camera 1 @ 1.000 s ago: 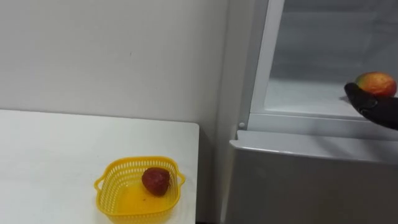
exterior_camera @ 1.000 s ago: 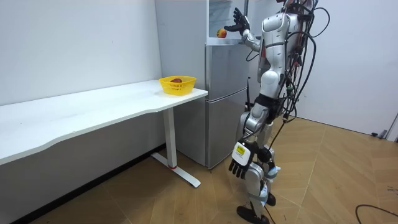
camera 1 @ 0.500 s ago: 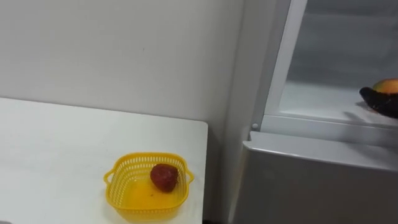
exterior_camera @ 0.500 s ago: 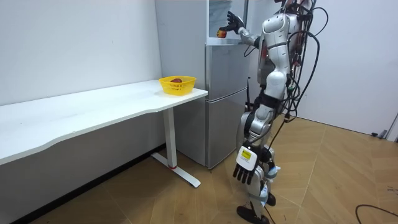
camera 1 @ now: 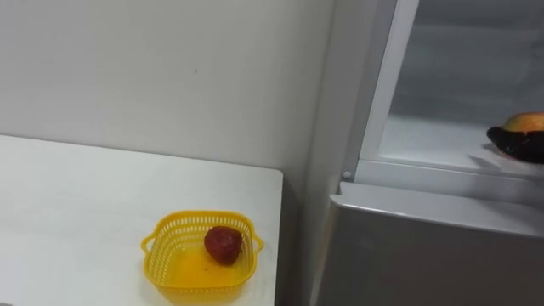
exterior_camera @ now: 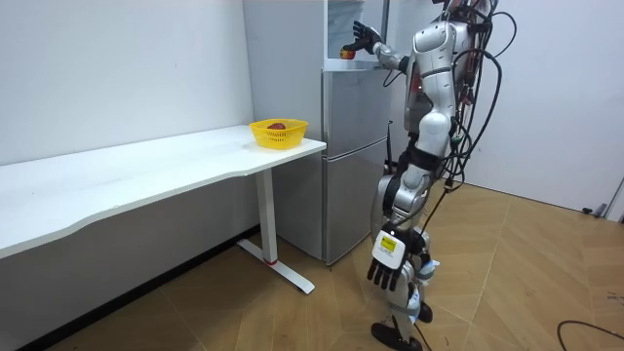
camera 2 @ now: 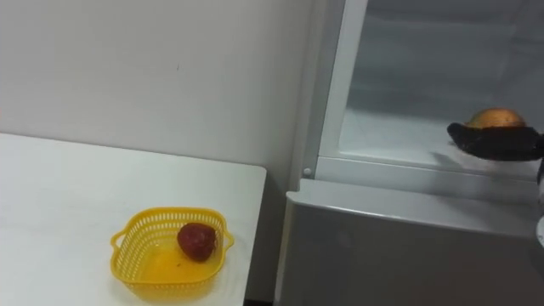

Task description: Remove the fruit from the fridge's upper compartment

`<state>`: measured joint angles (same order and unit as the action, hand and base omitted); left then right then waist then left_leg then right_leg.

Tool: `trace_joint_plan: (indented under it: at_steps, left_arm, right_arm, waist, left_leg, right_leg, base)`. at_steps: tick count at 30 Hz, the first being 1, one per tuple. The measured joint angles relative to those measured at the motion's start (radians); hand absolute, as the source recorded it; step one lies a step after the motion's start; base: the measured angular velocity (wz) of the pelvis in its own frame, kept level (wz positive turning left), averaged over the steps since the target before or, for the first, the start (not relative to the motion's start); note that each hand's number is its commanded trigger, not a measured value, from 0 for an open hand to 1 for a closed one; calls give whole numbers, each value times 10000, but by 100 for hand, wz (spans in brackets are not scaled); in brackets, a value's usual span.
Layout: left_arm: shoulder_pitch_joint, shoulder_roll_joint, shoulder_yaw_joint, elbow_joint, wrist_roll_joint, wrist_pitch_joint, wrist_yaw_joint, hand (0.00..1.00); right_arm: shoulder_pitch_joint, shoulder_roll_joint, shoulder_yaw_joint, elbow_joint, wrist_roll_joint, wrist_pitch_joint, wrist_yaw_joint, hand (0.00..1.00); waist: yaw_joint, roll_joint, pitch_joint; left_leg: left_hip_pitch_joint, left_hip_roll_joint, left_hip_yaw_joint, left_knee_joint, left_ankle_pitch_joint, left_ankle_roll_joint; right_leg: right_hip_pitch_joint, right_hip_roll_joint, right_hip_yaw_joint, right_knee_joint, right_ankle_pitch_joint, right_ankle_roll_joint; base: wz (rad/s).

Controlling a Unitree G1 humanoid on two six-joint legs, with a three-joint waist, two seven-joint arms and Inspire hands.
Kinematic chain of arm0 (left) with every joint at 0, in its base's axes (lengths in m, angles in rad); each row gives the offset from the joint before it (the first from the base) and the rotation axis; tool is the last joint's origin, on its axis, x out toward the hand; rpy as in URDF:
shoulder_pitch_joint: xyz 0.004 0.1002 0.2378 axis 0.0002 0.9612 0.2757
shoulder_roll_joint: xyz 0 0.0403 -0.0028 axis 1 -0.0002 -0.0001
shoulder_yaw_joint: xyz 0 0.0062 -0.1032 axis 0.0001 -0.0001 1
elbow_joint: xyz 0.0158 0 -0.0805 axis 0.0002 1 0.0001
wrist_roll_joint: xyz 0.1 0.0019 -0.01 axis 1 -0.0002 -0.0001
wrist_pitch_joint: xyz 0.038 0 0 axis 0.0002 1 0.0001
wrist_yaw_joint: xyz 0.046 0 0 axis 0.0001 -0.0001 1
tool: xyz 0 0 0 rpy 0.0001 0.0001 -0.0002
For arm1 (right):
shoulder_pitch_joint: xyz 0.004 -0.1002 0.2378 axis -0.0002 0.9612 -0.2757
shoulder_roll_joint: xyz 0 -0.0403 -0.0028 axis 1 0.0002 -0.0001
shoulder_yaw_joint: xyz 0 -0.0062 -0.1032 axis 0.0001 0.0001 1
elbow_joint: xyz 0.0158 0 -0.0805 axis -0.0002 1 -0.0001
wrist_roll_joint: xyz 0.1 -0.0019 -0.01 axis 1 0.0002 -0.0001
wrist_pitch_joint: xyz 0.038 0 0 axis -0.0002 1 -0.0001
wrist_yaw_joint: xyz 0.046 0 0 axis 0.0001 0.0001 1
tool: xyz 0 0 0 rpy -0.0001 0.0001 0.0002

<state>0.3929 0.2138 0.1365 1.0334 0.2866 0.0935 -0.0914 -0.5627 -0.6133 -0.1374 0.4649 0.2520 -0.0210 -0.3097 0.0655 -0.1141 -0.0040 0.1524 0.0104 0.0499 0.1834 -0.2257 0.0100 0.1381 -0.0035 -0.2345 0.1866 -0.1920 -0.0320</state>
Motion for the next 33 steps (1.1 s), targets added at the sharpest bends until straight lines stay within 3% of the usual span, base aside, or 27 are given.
trace_joint_plan:
  at_steps: [4, 11, 19, 33]
  left_arm:
    - [-7, 16, 73, -15, 96, 40, -63, 0]
    - [112, 75, 46, -51, 254, 18, -275, 0]
    - [121, 81, -216, -46, 247, 101, -303, 0]
    - [138, 80, -446, -20, 222, 281, -359, 0]
  right_arm:
    - [-1, -18, -1, 302, 176, 22, 28, 0]
    - [-23, -385, -1, 1117, 235, 8, 85, 0]
    - [-22, -392, 6, 1598, 515, 7, 399, 0]
    - [-100, -462, 20, 2224, 585, -144, 735, 0]
  waist:
    - [-20, -55, 13]
    - [-19, -55, -31]
    - [-58, 86, 23]
    - [-32, -7, 2]
  left_leg:
    - [-75, -24, -147, 84, -1, 0]
    - [-185, -72, -347, 153, -2, 1]
    - [-262, -71, -357, 175, 0, 1]
    - [-288, -83, -545, 224, 11, -18]
  right_leg:
    - [-6, -101, -155, -4, -10, -6]
    - [-6, -123, -430, -5, -15, -2]
    - [-109, -150, -446, 1, -21, -6]
    - [-64, -174, -572, 17, -79, -19]
  base:
    - [11]
    - [9]
    - [0]
    - [3]
